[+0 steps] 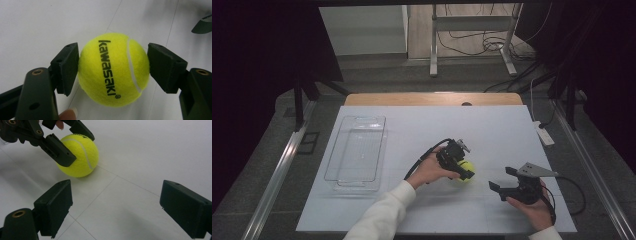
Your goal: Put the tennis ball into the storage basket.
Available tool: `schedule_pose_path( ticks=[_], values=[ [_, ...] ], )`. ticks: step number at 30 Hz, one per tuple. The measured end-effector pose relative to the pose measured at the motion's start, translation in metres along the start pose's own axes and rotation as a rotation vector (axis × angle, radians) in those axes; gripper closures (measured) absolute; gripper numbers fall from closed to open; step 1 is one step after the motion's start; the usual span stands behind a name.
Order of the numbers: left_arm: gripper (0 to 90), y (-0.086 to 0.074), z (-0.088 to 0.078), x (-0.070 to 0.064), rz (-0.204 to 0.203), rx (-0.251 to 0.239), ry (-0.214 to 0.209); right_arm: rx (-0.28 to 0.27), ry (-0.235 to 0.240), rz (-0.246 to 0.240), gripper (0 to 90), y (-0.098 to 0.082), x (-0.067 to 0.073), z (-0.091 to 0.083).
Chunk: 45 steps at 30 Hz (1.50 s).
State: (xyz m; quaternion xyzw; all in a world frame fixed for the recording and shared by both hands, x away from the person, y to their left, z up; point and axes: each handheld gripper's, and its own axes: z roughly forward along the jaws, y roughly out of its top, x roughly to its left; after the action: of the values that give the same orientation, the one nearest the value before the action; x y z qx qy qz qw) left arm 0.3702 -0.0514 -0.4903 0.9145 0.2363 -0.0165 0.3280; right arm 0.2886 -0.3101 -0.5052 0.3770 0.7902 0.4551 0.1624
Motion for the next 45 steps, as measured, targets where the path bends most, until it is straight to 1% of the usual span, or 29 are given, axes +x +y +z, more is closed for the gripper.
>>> schedule_pose_path(
  ticks=[2, 7, 9, 22, 28, 34, 35, 37, 39, 45],
  values=[
    [29.1, 0.000, -0.001, 0.000, 0.002, 0.000, 0.012, -0.002, -0.002, 0.001, 11.0, 0.000, 0.000, 0.000],
    [29.2, -0.001, -0.006, 0.003, -0.009, -0.017, 0.014, -0.003, -0.003, 0.000, 11.1, 0.000, -0.001, -0.001],
    [29.2, -0.001, -0.009, 0.004, -0.013, -0.027, 0.004, -0.003, -0.002, 0.000, 11.1, 0.000, -0.001, 0.000],
    [29.1, -0.003, -0.023, 0.006, -0.017, -0.063, 0.022, -0.001, -0.003, 0.001, 11.1, 0.000, -0.001, 0.000],
    [29.1, -0.004, -0.031, 0.006, -0.016, -0.084, 0.028, -0.001, -0.003, 0.001, 11.1, 0.000, 0.000, 0.000],
    [29.1, -0.006, -0.040, 0.007, -0.020, -0.109, 0.035, 0.001, -0.003, 0.002, 11.1, 0.000, 0.000, 0.000],
    [29.1, -0.006, -0.040, 0.007, -0.026, -0.118, 0.036, 0.001, -0.003, 0.002, 11.1, 0.000, 0.000, 0.000],
    [29.1, -0.006, -0.043, 0.007, -0.018, -0.118, 0.038, 0.001, -0.004, 0.002, 11.1, 0.000, 0.000, 0.000],
    [29.1, -0.006, -0.044, 0.006, -0.025, -0.126, 0.038, 0.001, -0.004, 0.002, 11.1, 0.000, 0.000, 0.000],
    [29.1, -0.006, -0.050, 0.006, -0.025, -0.144, 0.044, 0.003, -0.005, 0.001, 11.1, 0.000, -0.001, 0.000]
  ],
)
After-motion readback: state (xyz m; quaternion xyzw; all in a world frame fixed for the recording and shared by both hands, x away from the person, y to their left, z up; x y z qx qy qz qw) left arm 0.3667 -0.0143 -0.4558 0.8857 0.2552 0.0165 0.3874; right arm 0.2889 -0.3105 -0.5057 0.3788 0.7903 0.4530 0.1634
